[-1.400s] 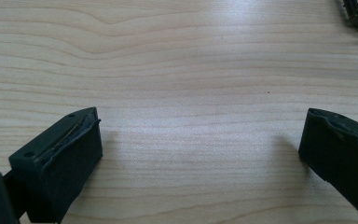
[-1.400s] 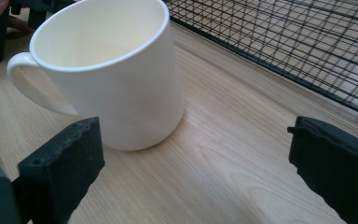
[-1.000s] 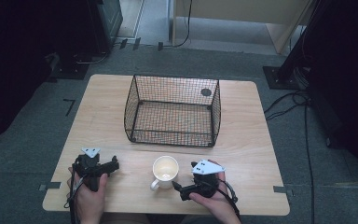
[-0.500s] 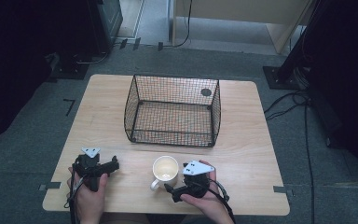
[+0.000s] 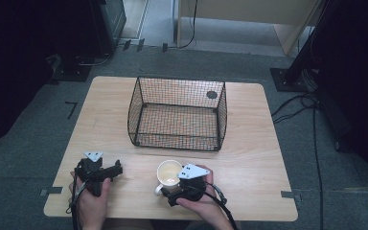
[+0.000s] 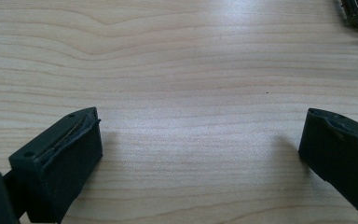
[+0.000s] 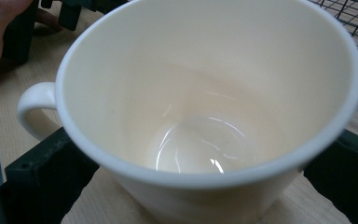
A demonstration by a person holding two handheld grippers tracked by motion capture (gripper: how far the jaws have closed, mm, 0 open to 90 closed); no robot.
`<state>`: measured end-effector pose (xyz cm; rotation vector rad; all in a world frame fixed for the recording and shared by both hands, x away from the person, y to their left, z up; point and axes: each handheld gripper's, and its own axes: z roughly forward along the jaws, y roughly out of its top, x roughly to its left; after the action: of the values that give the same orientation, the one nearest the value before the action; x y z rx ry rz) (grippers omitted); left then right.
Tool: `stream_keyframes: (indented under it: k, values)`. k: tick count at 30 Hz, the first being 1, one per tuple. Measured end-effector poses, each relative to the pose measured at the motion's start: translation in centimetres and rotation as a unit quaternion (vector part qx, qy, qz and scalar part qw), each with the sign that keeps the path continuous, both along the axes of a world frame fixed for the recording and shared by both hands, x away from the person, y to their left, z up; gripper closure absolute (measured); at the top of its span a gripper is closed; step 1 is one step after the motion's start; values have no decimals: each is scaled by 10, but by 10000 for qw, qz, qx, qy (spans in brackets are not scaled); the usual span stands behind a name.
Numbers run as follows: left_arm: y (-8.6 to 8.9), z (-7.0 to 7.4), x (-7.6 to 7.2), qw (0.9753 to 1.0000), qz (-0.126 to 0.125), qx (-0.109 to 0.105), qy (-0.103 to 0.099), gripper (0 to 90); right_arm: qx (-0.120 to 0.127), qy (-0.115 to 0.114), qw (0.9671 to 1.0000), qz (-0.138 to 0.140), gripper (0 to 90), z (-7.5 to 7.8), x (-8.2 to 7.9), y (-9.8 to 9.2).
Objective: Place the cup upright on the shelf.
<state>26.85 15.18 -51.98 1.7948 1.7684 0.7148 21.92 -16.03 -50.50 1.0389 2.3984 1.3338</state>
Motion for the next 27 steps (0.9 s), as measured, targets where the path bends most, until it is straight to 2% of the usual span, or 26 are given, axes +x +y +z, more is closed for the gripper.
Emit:
stream_keyframes:
  k: [5,14,18,22,27]
  values:
    - [0,0,0,10000,-4,-7,-2,0,-36,-53,10000,-5,16,-1,3,3]
    - [0,0,0,10000,-11,-4,3,0,-84,-295,9995,-40,76,0,1,5]
    - [0,0,0,10000,-18,-4,4,0,135,-247,9996,-63,81,4,3,0]
    - [0,0,0,10000,-14,-8,1,0,153,-269,9995,-84,81,9,4,-4]
    - [0,0,0,10000,-17,-9,2,0,110,-314,9994,-69,81,23,5,-8]
